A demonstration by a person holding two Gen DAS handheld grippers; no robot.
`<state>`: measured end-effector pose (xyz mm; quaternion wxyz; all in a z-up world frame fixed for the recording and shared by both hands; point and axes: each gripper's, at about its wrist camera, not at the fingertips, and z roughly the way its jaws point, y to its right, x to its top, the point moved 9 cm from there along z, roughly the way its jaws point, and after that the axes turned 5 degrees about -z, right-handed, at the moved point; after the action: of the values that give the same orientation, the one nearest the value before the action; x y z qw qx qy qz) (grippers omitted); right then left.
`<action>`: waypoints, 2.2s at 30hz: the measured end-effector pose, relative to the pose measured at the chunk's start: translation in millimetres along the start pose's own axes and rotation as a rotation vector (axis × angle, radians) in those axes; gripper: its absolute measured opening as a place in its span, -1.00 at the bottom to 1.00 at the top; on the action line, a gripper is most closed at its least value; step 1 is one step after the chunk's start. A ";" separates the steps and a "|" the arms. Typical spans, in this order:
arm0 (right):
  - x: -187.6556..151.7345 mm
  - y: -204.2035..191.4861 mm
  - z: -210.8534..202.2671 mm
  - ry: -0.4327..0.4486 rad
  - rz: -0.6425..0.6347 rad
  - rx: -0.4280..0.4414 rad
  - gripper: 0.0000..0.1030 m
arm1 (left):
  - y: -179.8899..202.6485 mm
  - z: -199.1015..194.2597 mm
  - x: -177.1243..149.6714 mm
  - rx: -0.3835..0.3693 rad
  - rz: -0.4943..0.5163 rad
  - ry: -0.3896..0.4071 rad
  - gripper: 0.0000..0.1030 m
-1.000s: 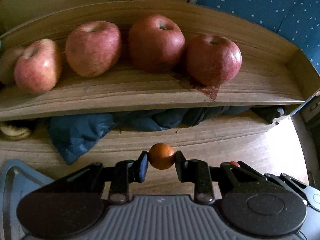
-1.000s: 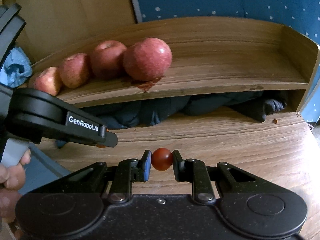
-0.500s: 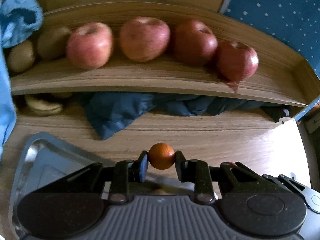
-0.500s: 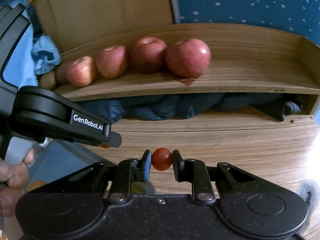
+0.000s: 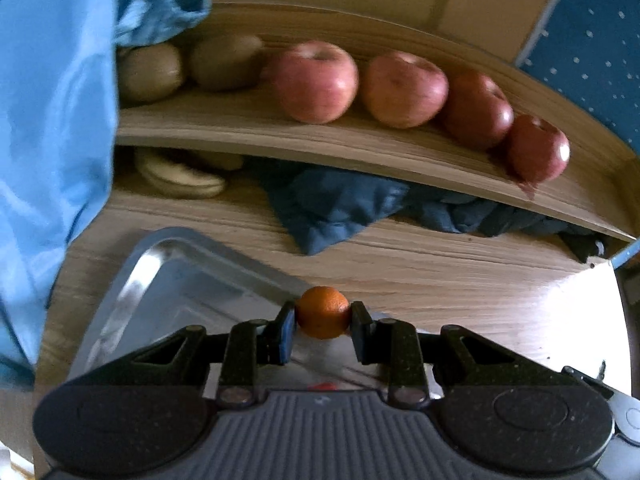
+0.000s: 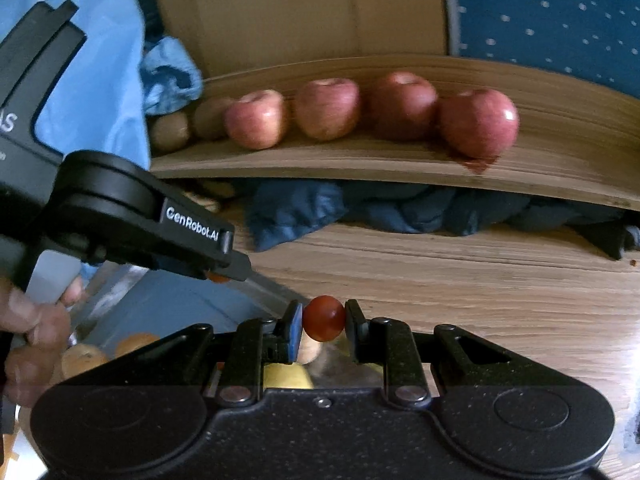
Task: Organize fruits
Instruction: 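Carry the held orange and cherry tomato over the steel tray with both grippers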
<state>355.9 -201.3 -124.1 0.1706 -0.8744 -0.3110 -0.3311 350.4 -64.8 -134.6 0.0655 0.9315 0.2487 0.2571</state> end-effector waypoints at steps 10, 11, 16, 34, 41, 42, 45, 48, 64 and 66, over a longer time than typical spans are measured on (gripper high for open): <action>-7.3 -38.8 -5.6 -0.010 -0.078 0.065 -0.54 | -35.7 -9.3 -11.9 0.022 -0.061 0.004 -0.39; -8.6 -42.6 -6.2 -0.012 -0.084 0.072 -0.54 | -38.2 -9.8 -13.2 0.023 -0.064 0.004 -0.39; -15.3 -58.6 -8.7 -0.028 -0.115 0.104 -0.54 | -51.3 -13.3 -19.2 0.033 -0.078 0.004 -0.39; -30.0 -89.9 -3.1 -0.096 -0.152 0.137 -0.53 | -86.6 -18.5 -30.5 0.117 -0.136 0.018 -0.39; -34.2 -92.1 0.8 -0.120 -0.154 0.129 -0.53 | -89.9 -16.7 -34.9 0.117 -0.146 0.006 -0.39; -34.8 -92.2 1.3 -0.124 -0.150 0.128 -0.53 | -90.4 -16.3 -35.3 0.116 -0.148 0.004 -0.39; -37.1 -91.4 2.1 -0.133 -0.146 0.119 -0.53 | -91.9 -15.0 -37.1 0.117 -0.156 -0.007 -0.39; -39.5 -91.9 2.8 -0.138 -0.145 0.114 -0.53 | -92.6 -14.0 -38.4 0.116 -0.159 -0.013 -0.39; -41.7 -94.7 11.4 -0.151 -0.134 0.094 -0.53 | -100.3 -9.7 -40.0 0.125 -0.159 -0.035 -0.39; -42.4 -94.5 12.2 -0.154 -0.133 0.091 -0.53 | -100.6 -9.0 -40.4 0.125 -0.156 -0.039 -0.39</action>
<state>274.7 -142.7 -153.3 0.1632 -0.8660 -0.3952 -0.2592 272.5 2.4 -170.0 0.0318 0.9164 0.3349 0.2169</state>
